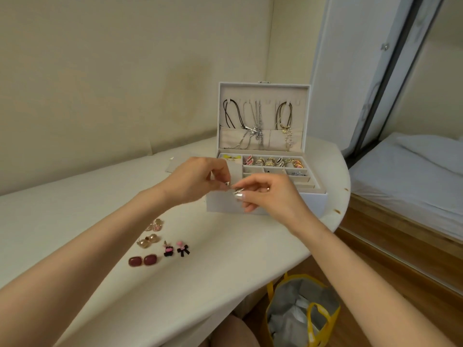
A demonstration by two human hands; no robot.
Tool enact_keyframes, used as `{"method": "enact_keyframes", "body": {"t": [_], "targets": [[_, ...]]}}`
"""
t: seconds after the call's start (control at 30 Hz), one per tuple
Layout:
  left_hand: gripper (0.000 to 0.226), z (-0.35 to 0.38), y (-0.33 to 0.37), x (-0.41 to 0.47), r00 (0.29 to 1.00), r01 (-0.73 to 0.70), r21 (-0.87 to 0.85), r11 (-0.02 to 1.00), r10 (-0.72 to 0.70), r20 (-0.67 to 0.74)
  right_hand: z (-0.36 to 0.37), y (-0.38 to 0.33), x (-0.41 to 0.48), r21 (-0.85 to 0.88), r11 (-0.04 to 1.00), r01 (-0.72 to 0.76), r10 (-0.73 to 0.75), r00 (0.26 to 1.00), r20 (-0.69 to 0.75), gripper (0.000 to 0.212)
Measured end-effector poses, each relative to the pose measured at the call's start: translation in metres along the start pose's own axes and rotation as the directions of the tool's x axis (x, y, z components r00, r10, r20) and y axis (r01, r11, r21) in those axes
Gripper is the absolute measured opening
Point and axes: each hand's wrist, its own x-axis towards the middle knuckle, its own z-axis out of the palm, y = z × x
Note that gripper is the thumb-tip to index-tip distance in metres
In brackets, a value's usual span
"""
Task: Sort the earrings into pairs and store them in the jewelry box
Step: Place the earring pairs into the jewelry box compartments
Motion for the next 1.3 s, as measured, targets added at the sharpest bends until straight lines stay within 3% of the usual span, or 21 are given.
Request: {"method": "enact_keyframes", "body": {"t": [0.27, 0.4, 0.73, 0.9, 1.1, 1.3], "targets": [[0.009, 0.024, 0.005, 0.067, 0.998, 0.052, 0.054, 0.997, -0.050, -0.022, -0.043, 0.005, 0.031, -0.083, 0.988, -0.128, 0.109, 0.972, -0.207, 0.012], [0.010, 0.037, 0.004, 0.083, 0.998, 0.065, 0.111, 0.992, -0.065, -0.003, -0.052, 0.013, 0.048, -0.248, 0.964, -0.101, 0.030, 0.961, -0.274, 0.018], [0.015, 0.040, 0.005, 0.091, 0.987, 0.023, 0.178, 0.984, -0.051, 0.153, -0.054, 0.023, 0.061, -0.483, 0.853, -0.200, 0.115, 0.973, -0.200, 0.009], [0.015, 0.043, 0.007, 0.087, 0.998, 0.027, 0.211, 0.977, -0.037, 0.046, -0.052, 0.024, 0.067, -0.538, 0.816, -0.211, 0.137, 0.975, -0.174, 0.010], [0.005, 0.025, -0.001, 0.080, 0.977, 0.128, 0.040, 0.991, -0.119, -0.177, -0.046, 0.025, 0.072, -0.640, 0.734, -0.228, 0.177, 0.974, -0.143, 0.010], [0.008, 0.025, -0.005, 0.074, 0.978, 0.128, 0.069, 0.989, -0.115, -0.173, -0.039, 0.016, 0.075, -0.754, 0.613, -0.235, 0.166, 0.972, -0.168, 0.008]]}}
